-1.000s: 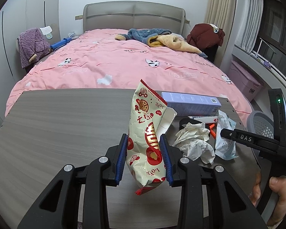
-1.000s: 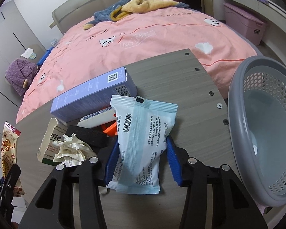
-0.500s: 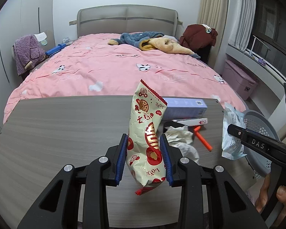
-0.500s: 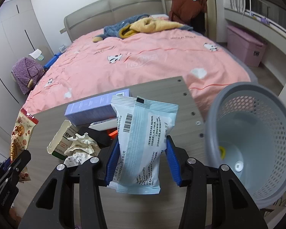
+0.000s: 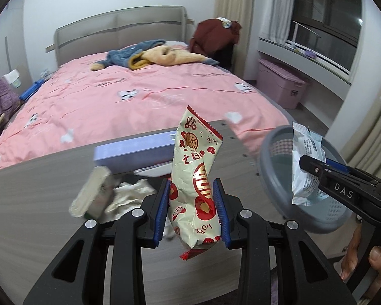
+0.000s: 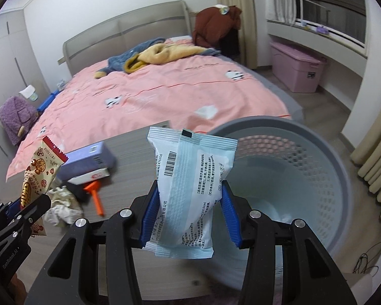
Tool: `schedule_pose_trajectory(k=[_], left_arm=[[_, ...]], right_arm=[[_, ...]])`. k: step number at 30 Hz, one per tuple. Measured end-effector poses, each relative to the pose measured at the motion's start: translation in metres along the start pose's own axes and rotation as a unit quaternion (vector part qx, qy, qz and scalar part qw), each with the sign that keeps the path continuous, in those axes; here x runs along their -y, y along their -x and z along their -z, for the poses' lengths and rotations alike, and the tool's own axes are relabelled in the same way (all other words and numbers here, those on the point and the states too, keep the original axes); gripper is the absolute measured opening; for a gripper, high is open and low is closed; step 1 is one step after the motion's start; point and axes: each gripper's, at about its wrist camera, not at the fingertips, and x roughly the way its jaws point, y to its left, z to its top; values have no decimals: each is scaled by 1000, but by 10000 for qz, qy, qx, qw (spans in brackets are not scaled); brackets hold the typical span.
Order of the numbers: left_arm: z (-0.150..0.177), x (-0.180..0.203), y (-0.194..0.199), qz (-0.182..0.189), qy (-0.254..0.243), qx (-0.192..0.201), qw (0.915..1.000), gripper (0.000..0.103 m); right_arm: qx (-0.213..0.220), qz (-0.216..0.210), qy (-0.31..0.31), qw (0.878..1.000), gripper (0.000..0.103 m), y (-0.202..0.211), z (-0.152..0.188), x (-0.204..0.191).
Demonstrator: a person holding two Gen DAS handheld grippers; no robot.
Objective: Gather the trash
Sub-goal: 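Carry wrapper and wipe pack over the wastebasket and open both tools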
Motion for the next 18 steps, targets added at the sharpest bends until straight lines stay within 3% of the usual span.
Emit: schedule_pose_trajectory(k=[8, 18], left_arm=[[-21, 75, -34, 568, -539, -174, 9968, 33], [-33, 139, -67, 1057, -957, -426, 9889, 33]], right_arm=[[22, 529, -211, 9984, 46, 3, 0, 70], [-139, 642, -419, 9970, 46, -8, 5, 123]])
